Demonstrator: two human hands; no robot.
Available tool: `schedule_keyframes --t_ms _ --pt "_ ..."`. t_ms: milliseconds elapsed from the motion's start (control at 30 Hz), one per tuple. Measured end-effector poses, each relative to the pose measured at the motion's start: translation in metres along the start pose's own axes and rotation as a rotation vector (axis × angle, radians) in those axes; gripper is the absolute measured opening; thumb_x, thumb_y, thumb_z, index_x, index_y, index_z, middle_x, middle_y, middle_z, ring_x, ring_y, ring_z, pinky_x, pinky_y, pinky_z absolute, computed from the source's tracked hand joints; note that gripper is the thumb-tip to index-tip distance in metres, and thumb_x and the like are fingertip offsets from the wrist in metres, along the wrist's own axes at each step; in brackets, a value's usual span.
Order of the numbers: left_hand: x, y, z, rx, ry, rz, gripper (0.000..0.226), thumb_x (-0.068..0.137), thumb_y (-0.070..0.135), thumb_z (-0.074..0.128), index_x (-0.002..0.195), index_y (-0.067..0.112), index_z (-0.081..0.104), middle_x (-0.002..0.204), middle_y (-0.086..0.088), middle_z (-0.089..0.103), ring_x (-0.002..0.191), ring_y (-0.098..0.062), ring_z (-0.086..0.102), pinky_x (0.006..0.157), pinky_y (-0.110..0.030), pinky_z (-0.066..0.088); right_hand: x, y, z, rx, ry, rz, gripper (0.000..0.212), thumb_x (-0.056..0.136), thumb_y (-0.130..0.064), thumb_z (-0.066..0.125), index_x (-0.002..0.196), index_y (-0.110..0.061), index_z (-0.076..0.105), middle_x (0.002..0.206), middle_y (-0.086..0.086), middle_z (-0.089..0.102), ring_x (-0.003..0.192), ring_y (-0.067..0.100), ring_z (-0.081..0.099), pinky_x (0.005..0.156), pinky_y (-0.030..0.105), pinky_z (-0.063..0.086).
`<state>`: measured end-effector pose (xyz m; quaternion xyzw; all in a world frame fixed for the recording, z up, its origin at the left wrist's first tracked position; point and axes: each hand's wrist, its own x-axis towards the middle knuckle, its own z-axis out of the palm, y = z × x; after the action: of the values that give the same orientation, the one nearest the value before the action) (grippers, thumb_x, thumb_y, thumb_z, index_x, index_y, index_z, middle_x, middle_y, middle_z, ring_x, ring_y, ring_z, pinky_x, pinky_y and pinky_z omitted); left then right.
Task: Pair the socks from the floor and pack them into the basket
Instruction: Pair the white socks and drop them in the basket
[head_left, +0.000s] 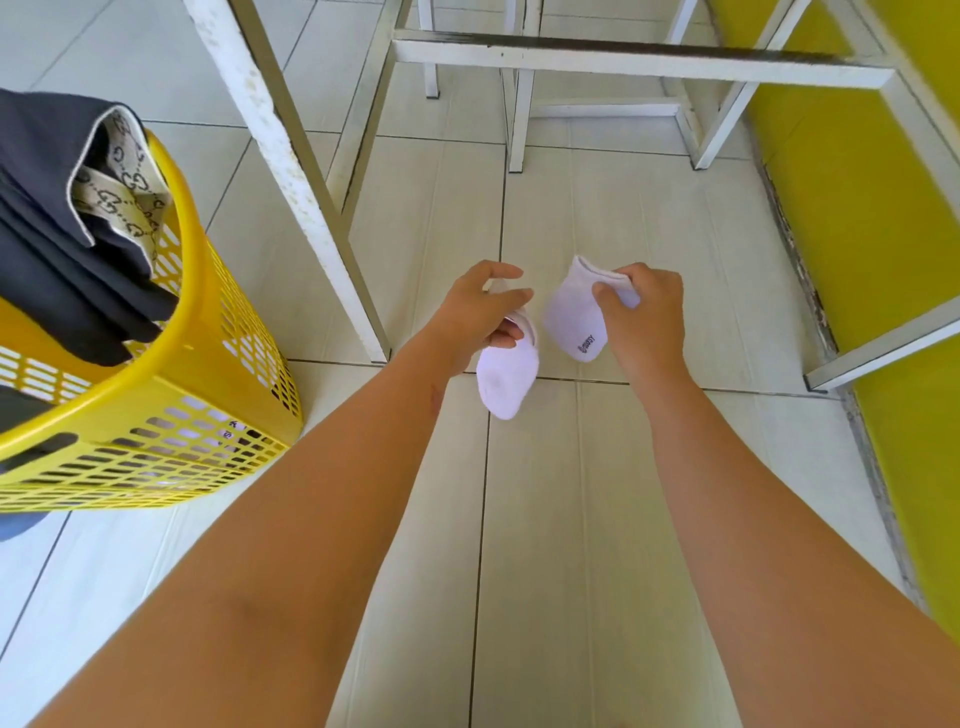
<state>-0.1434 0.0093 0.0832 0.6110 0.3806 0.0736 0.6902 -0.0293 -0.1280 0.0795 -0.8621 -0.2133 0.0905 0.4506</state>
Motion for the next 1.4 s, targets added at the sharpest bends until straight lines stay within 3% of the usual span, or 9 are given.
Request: schedule_keyframes --t_ms 167,367,600,733,833,933,1000,1100,1400 --pt "-0.004 0.0 -0.004 -0.113 -0.105 -0.031 0.033 0.095 0.007 0.054 0.126 0.017 0.057 0.079 -0.007 0.06 0.062 -0.018 0.06 0.063 -0.025 0.057 -0.005 -0.01 0.001 -0.019 -0.13 -0.012 0.019 0.093 -0.02 0.051 0.092 -0.003 0.059 0.09 0.005 0.055 0.077 0.021 0.048 0.061 0.03 0.034" --pt "-0.004 -0.003 -0.011 -0.13 -0.178 0.042 0.042 0.087 -0.001 0.063 0.127 0.009 0.056 0.105 -0.007 0.063 0.099 -0.019 0.06 0.097 -0.032 0.049 -0.007 -0.008 -0.006 0.059 -0.056 0.007 0.012 0.091 -0.017 0.053 0.095 -0.006 0.056 0.083 0.0 0.057 0.074 0.017 0.05 0.057 0.023 0.036" --pt "-0.004 -0.003 -0.006 0.594 0.39 0.175 0.026 0.097 0.019 0.047 0.114 0.015 0.066 0.101 -0.01 0.065 0.098 -0.03 0.059 0.076 -0.028 0.044 -0.006 -0.005 -0.011 0.046 0.012 0.06 0.024 0.092 -0.024 0.052 0.07 -0.02 0.042 0.077 0.0 0.047 0.069 0.017 0.042 0.057 0.027 0.031" --pt "-0.006 -0.002 -0.011 0.934 0.473 0.21 0.033 0.098 0.039 0.049 0.12 0.022 0.067 0.125 -0.01 0.05 0.119 -0.031 0.043 0.094 -0.034 0.034 -0.009 -0.008 -0.013 0.027 0.011 0.059 0.024 0.091 -0.023 0.053 0.071 -0.017 0.041 0.073 -0.003 0.043 0.059 0.01 0.039 0.052 0.025 0.028" --pt "-0.004 -0.002 -0.016 0.823 0.435 0.152 0.03 0.097 0.042 0.049 0.105 0.023 0.071 0.125 -0.006 0.052 0.122 -0.027 0.042 0.1 -0.036 0.033 -0.012 -0.011 -0.013 0.046 -0.017 0.07 0.023 0.091 -0.022 0.054 0.072 -0.017 0.041 0.066 -0.007 0.04 0.057 0.008 0.037 0.052 0.024 0.027" --pt "0.0 -0.002 -0.021 0.372 0.281 0.067 0.032 0.099 0.036 0.047 0.073 0.019 0.052 0.083 -0.006 0.047 0.081 -0.023 0.045 0.068 -0.029 0.037 -0.012 -0.017 -0.015 0.076 -0.084 0.137 0.03 0.088 -0.018 0.051 0.065 -0.02 0.033 0.062 -0.005 0.035 0.056 0.013 0.032 0.053 0.028 0.024" --pt "0.0 -0.004 -0.024 0.185 0.234 0.051 0.024 0.099 0.031 0.048 0.082 0.014 0.05 0.084 -0.007 0.041 0.078 -0.019 0.038 0.062 -0.027 0.03 -0.011 -0.022 -0.017 0.109 -0.109 0.184 0.022 0.087 -0.018 0.049 0.068 -0.017 0.037 0.064 -0.003 0.034 0.06 0.016 0.029 0.055 0.03 0.022" --pt "0.0 -0.008 -0.026 0.037 0.204 0.056 0.02 0.097 0.034 0.051 0.089 0.016 0.056 0.09 -0.006 0.05 0.084 -0.019 0.046 0.081 -0.031 0.043 -0.009 -0.025 -0.019 0.118 -0.064 0.19 0.011 0.086 -0.018 0.048 0.076 -0.015 0.047 0.068 -0.001 0.038 0.064 0.017 0.032 0.055 0.03 0.024" --pt "-0.006 0.0 -0.007 -0.111 0.078 0.085 0.035 0.099 0.03 0.05 0.113 0.003 0.067 0.118 -0.024 0.066 0.111 -0.036 0.065 0.091 -0.038 0.058 -0.012 -0.025 -0.011 0.041 0.013 0.069 0.031 0.086 -0.015 0.054 0.061 -0.025 0.037 0.067 -0.006 0.04 0.056 0.01 0.039 0.05 0.024 0.029"
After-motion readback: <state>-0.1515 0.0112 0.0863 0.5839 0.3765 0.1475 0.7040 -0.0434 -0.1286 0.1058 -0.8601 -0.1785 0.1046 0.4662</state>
